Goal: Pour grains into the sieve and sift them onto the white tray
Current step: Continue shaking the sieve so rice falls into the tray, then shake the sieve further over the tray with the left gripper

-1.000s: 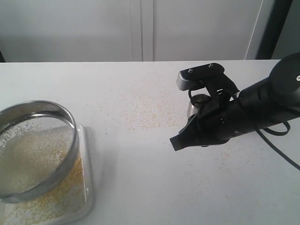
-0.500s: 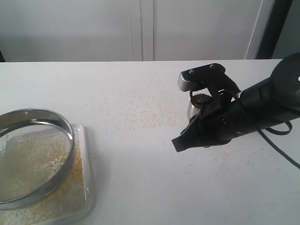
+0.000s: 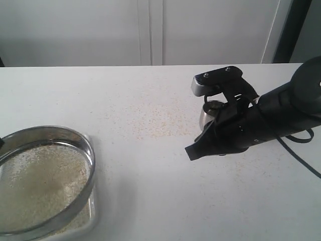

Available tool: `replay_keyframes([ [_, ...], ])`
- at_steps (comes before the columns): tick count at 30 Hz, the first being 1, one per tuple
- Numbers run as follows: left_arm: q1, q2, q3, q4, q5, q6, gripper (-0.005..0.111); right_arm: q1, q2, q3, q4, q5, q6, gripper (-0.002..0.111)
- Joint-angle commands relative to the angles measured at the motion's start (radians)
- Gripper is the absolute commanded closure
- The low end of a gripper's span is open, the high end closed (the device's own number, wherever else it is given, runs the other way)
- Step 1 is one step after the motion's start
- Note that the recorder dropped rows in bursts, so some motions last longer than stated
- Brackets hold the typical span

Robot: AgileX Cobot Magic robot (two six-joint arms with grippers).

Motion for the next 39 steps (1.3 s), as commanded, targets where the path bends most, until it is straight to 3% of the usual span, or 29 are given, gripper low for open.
replay_keyframes([
  [1, 0.052, -0.020, 0.016, -0.149, -0.046, 0.075, 0.107, 0.000, -0.005, 0.003, 0.000, 0.006, -0.007, 0.108],
  [2, 0.025, -0.017, 0.025, -0.190, -0.032, 0.144, 0.107, 0.000, -0.005, 0.003, 0.000, 0.003, -0.007, 0.108],
  [4, -0.012, -0.017, 0.032, -0.097, -0.021, 0.141, 0.107, 0.000, -0.005, 0.003, 0.000, -0.011, -0.007, 0.108],
  [5, 0.007, -0.019, 0.021, -0.017, -0.032, 0.027, 0.107, 0.000, -0.005, 0.003, 0.000, -0.009, -0.007, 0.108],
  [6, 0.072, -0.027, 0.012, 0.011, -0.057, -0.103, 0.107, 0.000, -0.005, 0.003, 0.000, 0.012, -0.007, 0.108],
  [7, 0.107, -0.029, 0.009, -0.050, -0.059, -0.083, 0.107, 0.000, -0.005, 0.003, 0.000, 0.017, -0.007, 0.108],
  [8, 0.115, -0.029, 0.012, -0.192, -0.031, 0.072, 0.107, 0.000, -0.005, 0.003, 0.000, 0.027, -0.007, 0.108],
  [10, 0.059, -0.027, 0.034, -0.314, 0.021, 0.263, 0.107, 0.000, -0.005, 0.003, 0.000, 0.016, -0.007, 0.108],
  [12, -0.003, -0.027, 0.040, -0.180, 0.008, 0.179, 0.107, 0.000, -0.005, 0.003, 0.000, 0.000, -0.007, 0.108],
  [14, 0.033, -0.027, 0.011, 0.051, -0.003, -0.039, 0.107, 0.000, -0.005, 0.003, -0.002, 0.017, -0.007, 0.108],
  [15, 0.064, -0.027, 0.001, 0.081, -0.002, -0.105, 0.107, 0.000, -0.005, 0.003, -0.002, 0.030, -0.007, 0.108],
  [16, 0.091, -0.027, -0.003, 0.039, -0.002, -0.094, 0.107, 0.000, -0.005, 0.003, -0.002, 0.041, -0.007, 0.108],
  [18, 0.093, -0.023, 0.012, -0.175, 0.024, 0.102, 0.107, 0.000, -0.005, 0.003, -0.002, 0.051, -0.007, 0.108],
  [20, 0.001, -0.020, 0.042, -0.273, 0.040, 0.248, 0.107, 0.000, -0.005, 0.003, 0.000, 0.025, -0.007, 0.108],
  [22, -0.049, -0.029, 0.038, -0.108, 0.033, 0.193, 0.107, 0.000, -0.005, 0.003, 0.000, 0.005, -0.007, 0.108],
  [24, 0.000, -0.044, 0.020, 0.136, -0.016, -0.138, 0.107, 0.000, -0.005, 0.003, -0.002, 0.019, -0.007, 0.108],
  [26, 0.085, -0.048, 0.013, 0.052, -0.014, -0.116, 0.107, 0.000, -0.005, 0.003, -0.002, 0.057, -0.007, 0.108],
  [29, 0.057, -0.045, 0.042, -0.205, -0.008, 0.125, 0.107, 0.000, -0.005, 0.003, -0.002, 0.060, -0.007, 0.108],
  [32, -0.015, -0.047, 0.045, -0.105, -0.005, 0.110, 0.107, 0.000, -0.005, 0.003, -0.002, 0.048, -0.007, 0.108],
  [34, 0.045, -0.045, 0.033, 0.020, -0.027, -0.080, 0.107, 0.000, -0.005, 0.003, -0.002, 0.088, -0.007, 0.108],
  [36, 0.121, -0.045, 0.033, -0.081, -0.041, -0.047, 0.107, 0.000, -0.005, 0.003, -0.002, 0.126, -0.007, 0.108],
  [39, 0.136, -0.047, 0.033, -0.260, -0.007, 0.115, 0.107, 0.000, -0.005, 0.003, -0.002, 0.123, -0.007, 0.108],
])
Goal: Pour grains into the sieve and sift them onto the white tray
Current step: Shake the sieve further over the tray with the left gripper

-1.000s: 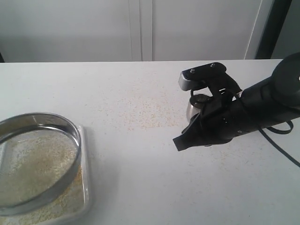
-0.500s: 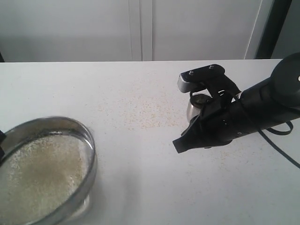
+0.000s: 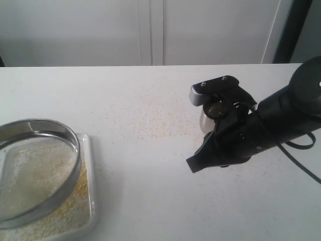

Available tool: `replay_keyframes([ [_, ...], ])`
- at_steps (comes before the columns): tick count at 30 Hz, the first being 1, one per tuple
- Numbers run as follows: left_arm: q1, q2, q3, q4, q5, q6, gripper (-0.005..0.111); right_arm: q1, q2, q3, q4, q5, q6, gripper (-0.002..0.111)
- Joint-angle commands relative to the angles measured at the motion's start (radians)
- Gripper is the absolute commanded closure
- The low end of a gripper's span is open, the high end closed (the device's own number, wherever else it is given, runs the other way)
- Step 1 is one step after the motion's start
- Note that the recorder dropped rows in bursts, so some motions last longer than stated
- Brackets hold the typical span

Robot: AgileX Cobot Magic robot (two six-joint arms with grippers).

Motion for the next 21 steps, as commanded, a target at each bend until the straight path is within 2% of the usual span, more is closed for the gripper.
replay_keyframes([
  [1, 0.034, -0.014, -0.008, -0.232, 0.054, 0.126, 0.107, 0.000, -0.003, 0.003, -0.002, 0.008, -0.007, 0.108],
  [4, 0.034, -0.040, 0.007, -0.251, 0.109, 0.149, 0.107, 0.000, -0.003, 0.003, -0.002, 0.003, -0.007, 0.108],
  [7, 0.035, -0.054, 0.049, -0.255, -0.042, 0.094, 0.107, 0.000, -0.003, 0.003, -0.002, 0.005, -0.007, 0.108],
  [9, 0.035, -0.014, 0.001, -0.240, -0.145, 0.042, 0.107, 0.000, -0.003, 0.003, -0.002, 0.006, -0.007, 0.108],
  [10, 0.035, 0.010, -0.036, -0.226, -0.141, 0.042, 0.107, 0.000, -0.003, 0.003, -0.002, 0.006, -0.007, 0.108],
  [12, 0.035, 0.066, -0.120, -0.170, -0.013, 0.025, 0.107, 0.000, -0.003, 0.003, -0.002, 0.012, -0.007, 0.108],
  [14, 0.035, 0.089, -0.118, -0.146, 0.148, 0.035, 0.107, 0.000, -0.003, 0.003, -0.002, 0.018, -0.007, 0.108],
  [15, 0.035, 0.086, -0.088, -0.144, 0.179, 0.046, 0.107, 0.000, -0.003, 0.003, -0.002, 0.018, -0.007, 0.108],
  [18, 0.035, 0.037, -0.024, -0.146, 0.087, 0.018, 0.107, 0.000, -0.003, 0.003, -0.002, 0.018, -0.007, 0.108],
  [21, 0.035, 0.066, -0.102, -0.076, -0.004, -0.053, 0.107, 0.000, -0.003, 0.003, 0.000, 0.016, -0.007, 0.108],
])
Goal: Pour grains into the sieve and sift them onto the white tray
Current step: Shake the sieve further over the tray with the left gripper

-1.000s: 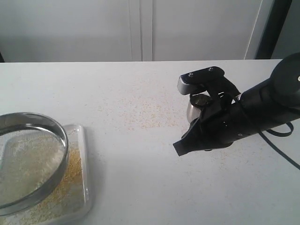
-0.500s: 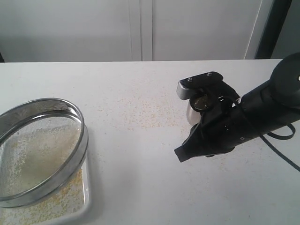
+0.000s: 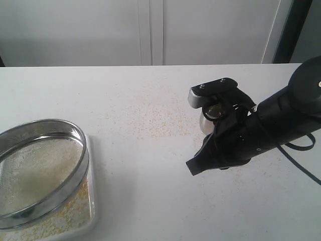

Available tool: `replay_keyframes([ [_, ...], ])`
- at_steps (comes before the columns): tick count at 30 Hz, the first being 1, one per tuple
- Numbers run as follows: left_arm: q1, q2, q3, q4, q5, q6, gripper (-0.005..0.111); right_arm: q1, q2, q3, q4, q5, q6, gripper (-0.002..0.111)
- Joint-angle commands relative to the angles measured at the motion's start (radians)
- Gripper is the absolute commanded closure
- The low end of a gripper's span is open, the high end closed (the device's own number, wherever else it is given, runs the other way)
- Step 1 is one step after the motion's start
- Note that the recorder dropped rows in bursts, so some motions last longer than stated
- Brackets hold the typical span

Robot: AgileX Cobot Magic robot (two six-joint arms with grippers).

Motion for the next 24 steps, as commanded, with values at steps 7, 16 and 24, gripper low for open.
replay_keyframes([
  [7, -0.020, -0.044, -0.027, 0.072, 0.026, -0.110, 0.107, 0.000, -0.003, 0.003, 0.000, -0.011, -0.007, 0.108],
  [16, -0.042, -0.014, -0.035, 0.119, 0.044, -0.142, 0.107, 0.000, -0.003, 0.003, 0.000, -0.005, -0.009, 0.108],
  [24, -0.046, 0.075, -0.147, 0.163, 0.033, -0.172, 0.107, 0.000, -0.003, 0.003, 0.000, -0.002, -0.009, 0.108],
])
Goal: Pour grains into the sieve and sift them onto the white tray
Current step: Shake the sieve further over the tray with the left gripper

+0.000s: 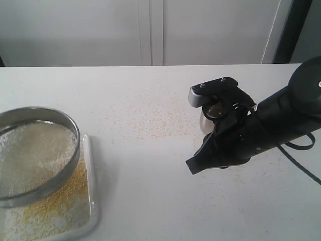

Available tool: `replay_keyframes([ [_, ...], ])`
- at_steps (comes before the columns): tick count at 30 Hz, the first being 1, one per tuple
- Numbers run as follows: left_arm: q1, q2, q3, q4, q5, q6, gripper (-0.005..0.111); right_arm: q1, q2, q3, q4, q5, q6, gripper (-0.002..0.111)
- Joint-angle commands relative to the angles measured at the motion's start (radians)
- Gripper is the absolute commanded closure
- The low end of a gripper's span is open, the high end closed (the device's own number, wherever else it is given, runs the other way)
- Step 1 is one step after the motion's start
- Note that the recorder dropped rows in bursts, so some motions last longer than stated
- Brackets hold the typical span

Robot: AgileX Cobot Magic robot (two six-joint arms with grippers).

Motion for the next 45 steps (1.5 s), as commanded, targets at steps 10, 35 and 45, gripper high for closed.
replay_keyframes([
  [10, -0.020, 0.093, -0.119, -0.021, 0.175, -0.025, 0.107, 0.000, -0.003, 0.003, 0.000, -0.005, -0.009, 0.108],
  [35, 0.025, -0.014, -0.041, -0.239, 0.127, 0.203, 0.107, 0.000, -0.003, 0.003, 0.000, 0.001, -0.017, 0.108],
  [45, 0.025, -0.125, 0.087, -0.331, -0.012, 0.279, 0.107, 0.000, -0.003, 0.003, 0.000, -0.017, -0.017, 0.108],
])
